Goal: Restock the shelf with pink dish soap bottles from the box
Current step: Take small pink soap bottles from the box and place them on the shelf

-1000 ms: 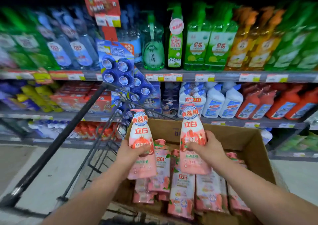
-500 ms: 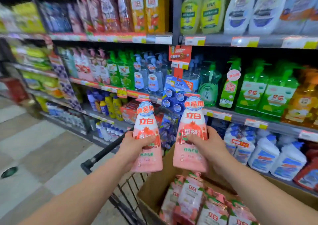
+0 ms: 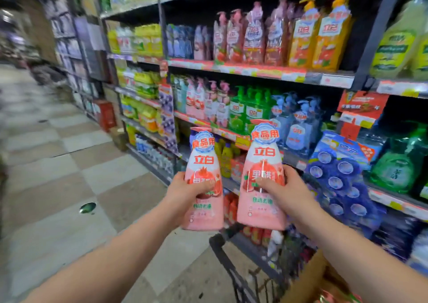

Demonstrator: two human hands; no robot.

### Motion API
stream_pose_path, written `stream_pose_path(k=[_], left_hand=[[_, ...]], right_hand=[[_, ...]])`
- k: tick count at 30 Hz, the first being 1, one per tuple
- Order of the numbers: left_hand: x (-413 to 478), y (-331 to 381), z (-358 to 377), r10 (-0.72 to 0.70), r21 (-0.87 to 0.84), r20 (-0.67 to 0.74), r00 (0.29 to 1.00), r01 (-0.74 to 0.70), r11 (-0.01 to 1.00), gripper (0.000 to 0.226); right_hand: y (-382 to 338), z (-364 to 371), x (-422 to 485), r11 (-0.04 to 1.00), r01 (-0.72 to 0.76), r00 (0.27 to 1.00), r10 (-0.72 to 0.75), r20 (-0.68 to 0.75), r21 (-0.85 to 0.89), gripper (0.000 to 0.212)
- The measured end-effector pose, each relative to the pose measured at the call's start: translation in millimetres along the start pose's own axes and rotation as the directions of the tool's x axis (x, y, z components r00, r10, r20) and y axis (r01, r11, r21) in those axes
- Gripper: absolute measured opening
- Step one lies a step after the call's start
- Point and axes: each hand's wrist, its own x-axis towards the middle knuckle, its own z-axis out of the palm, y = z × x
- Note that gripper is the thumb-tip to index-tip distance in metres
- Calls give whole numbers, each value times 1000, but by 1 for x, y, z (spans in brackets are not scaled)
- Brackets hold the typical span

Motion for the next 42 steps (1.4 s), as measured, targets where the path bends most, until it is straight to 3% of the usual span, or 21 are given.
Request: stream_pose_path(k=[3, 6, 10, 13, 25, 29, 39, 42], left_hand=[[25, 19, -71, 42, -1, -36, 998, -42, 999, 48], [44, 37, -129, 97, -13, -44, 994, -97, 995, 27], [65, 59, -187, 93, -52, -72, 993, -97, 994, 39], [89, 70, -212, 115, -55, -100, 988, -121, 991, 27], [223, 108, -266, 172, -11, -244, 954, -180, 984, 63], [300, 138, -269, 211, -1, -241, 947, -218, 976, 44], [447, 172, -263, 248, -93, -221, 943, -274, 957, 47], [487, 178, -270, 264, -102, -190, 946, -286, 953, 34]], right_hand=[[-20, 72, 21, 1000, 23, 999, -23, 46, 14, 44], [-35, 134, 40, 997, 41, 997, -45, 69, 67, 46], [-57, 201, 63, 990, 80, 992, -91, 92, 116, 42], [-70, 234, 83, 990, 84, 988, -97, 118, 111, 41], [-102, 335, 226, 969, 181, 949, -216, 228, 167, 40], [-114, 358, 297, 963, 207, 940, -245, 237, 175, 41], [-129, 399, 450, 956, 265, 937, -286, 201, 125, 36], [-132, 413, 484, 960, 253, 943, -272, 191, 121, 42]])
